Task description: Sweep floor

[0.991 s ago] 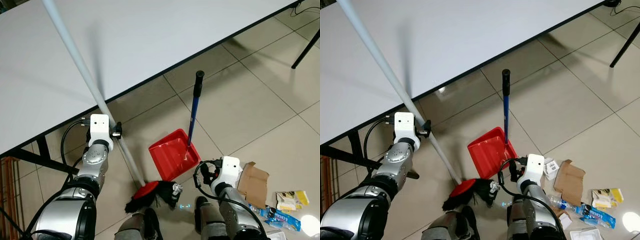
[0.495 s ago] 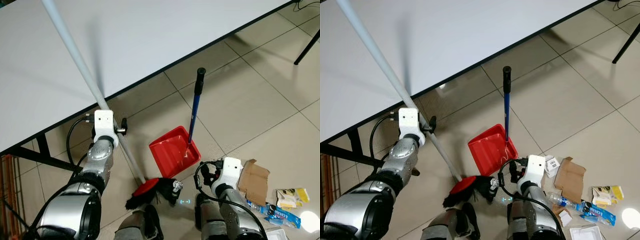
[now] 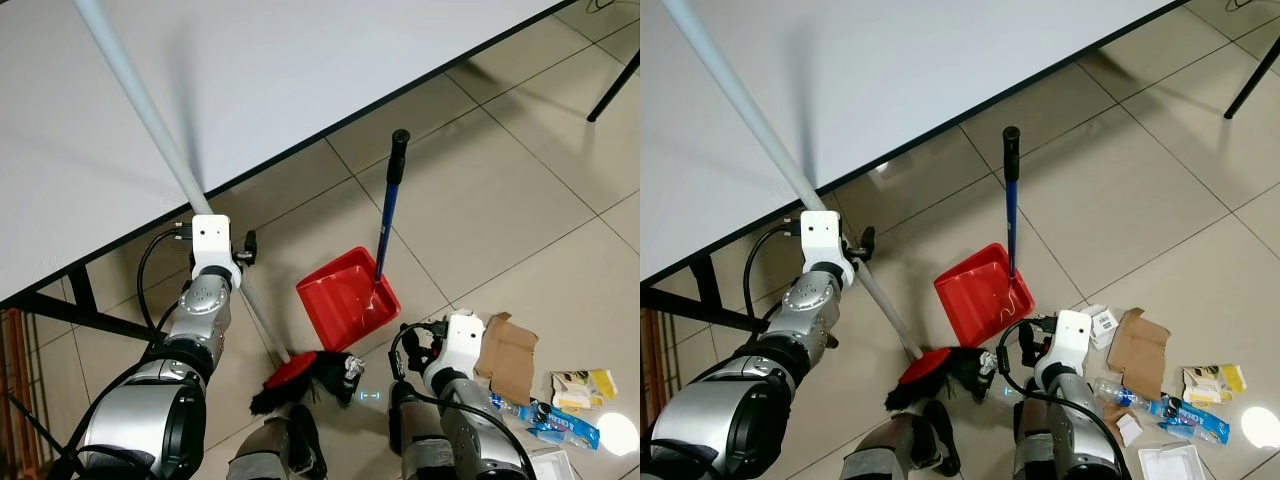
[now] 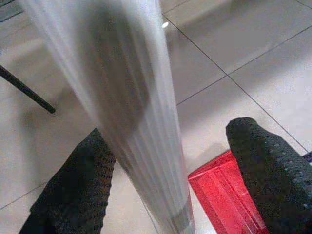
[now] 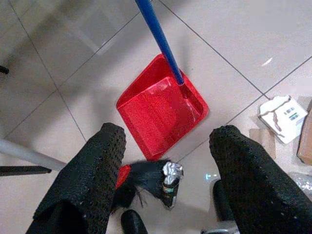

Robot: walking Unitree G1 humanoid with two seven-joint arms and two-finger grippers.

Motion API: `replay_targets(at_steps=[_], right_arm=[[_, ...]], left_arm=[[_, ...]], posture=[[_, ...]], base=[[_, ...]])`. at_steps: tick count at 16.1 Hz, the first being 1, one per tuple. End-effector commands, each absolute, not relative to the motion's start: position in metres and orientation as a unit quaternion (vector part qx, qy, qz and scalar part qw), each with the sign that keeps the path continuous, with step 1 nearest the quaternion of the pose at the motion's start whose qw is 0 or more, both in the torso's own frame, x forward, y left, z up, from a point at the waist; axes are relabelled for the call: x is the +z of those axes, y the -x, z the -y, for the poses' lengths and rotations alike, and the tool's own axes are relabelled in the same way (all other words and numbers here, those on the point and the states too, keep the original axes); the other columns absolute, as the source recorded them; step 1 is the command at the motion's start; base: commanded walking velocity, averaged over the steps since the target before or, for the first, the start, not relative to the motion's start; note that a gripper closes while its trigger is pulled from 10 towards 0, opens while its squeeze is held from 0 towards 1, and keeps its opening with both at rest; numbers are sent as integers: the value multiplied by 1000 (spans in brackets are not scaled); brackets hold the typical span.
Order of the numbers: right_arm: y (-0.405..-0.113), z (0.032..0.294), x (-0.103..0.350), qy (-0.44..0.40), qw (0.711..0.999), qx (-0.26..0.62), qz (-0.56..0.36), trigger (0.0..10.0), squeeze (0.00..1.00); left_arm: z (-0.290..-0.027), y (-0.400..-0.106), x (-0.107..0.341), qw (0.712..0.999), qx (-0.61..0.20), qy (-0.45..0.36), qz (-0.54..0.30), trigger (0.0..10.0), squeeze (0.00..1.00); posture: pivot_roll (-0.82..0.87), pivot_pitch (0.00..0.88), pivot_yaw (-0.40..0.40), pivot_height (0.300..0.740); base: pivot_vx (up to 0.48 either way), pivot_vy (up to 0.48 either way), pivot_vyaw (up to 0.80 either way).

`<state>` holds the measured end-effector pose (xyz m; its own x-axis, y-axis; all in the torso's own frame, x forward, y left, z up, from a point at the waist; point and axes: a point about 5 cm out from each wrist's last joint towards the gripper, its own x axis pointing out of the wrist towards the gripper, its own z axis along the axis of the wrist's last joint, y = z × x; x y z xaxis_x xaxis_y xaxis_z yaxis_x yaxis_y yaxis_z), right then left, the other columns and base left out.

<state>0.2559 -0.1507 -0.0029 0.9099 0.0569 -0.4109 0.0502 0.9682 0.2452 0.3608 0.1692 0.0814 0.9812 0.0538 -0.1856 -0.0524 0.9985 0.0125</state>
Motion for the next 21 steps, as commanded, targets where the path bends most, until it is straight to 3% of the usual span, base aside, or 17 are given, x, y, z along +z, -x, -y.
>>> replay_targets(at_steps=[1,21], right_arm=[[-248,145,-9,-139,963,2,-229,10000,0],[-251,146,-8,-137,962,3,-235,10000,0]], left_arm=[[-177,-355,72,993,37,2,-115,0,0],[-182,-357,76,994,36,20,-103,0,0]], posture=[[-316,345,191,740],[-307,329,180,740]], base=[[0,0,0],[0,0,0]])
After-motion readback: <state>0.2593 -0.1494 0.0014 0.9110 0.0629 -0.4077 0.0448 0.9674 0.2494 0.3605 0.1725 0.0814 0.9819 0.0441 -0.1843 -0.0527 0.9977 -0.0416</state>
